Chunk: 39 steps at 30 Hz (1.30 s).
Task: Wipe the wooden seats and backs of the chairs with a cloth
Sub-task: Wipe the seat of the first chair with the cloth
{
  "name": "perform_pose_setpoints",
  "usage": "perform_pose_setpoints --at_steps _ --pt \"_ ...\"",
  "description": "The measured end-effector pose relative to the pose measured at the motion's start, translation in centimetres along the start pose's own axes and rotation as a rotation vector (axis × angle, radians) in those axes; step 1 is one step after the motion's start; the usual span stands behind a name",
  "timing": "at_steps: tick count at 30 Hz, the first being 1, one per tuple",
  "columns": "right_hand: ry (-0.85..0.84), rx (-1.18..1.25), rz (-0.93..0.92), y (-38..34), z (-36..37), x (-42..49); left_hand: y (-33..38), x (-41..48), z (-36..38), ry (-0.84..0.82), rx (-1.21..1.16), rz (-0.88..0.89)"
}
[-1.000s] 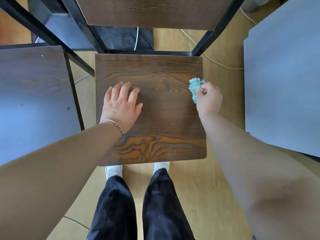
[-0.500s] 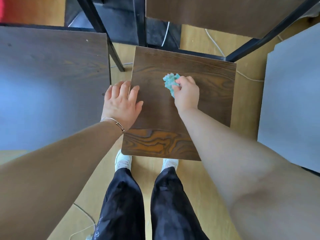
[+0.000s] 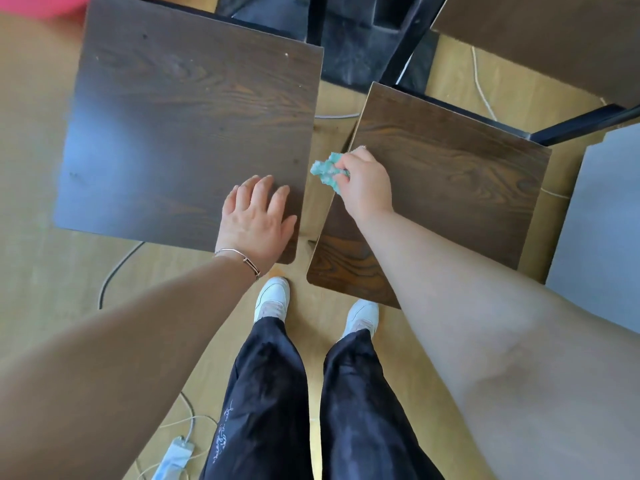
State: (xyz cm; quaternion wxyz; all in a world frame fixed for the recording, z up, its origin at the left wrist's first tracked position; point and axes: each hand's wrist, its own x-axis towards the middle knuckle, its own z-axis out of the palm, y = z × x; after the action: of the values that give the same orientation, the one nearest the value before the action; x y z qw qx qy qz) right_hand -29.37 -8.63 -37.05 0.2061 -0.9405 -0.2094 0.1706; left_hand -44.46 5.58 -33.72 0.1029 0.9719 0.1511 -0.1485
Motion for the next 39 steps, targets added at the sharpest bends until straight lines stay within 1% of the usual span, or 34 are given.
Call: perform_pose_setpoints --at_steps 4,7,14,19,21,24,30,32,35,39 --pt "-0.001 0.01 -0.017 0.0 1.1 -3.6 -0.7 -1.1 -0.4 -0.005 -0.004 0.025" --pt "-0.005 0.061 -0.026 0.1 2.4 -7.0 -0.8 -1.5 -0.5 -0.009 0.013 0.065" --pt "0.021 0.134 0.008 0.3 5.0 -14.4 -0.2 -1.5 -0.5 -0.018 0.059 0.19" --pt "0.054 0.246 0.067 0.5 4.5 -16.8 1.9 -1.7 -0.6 -0.047 0.147 0.301" --pt "0.132 0.298 0.166 1.6 3.6 -17.9 3.5 -1.7 -0.7 -0.07 0.179 0.337" --pt "0.29 0.353 0.386 5.4 1.3 -20.5 6.4 -1.8 -0.6 -0.078 0.214 0.392" --pt "0.45 0.248 0.786 16.7 -3.8 -26.4 12.6 -1.8 0.6 -0.095 0.216 0.491" --pt "0.505 0.269 0.888 20.0 -4.5 -27.9 14.5 -1.8 1.1 -0.108 0.219 0.523" --pt "0.505 0.366 0.985 22.1 -4.6 -28.3 16.3 -2.0 1.9 -0.13 0.24 0.553" --pt "0.509 0.402 0.996 22.0 -3.7 -27.6 16.8 -2.1 2.4 -0.133 0.256 0.559"
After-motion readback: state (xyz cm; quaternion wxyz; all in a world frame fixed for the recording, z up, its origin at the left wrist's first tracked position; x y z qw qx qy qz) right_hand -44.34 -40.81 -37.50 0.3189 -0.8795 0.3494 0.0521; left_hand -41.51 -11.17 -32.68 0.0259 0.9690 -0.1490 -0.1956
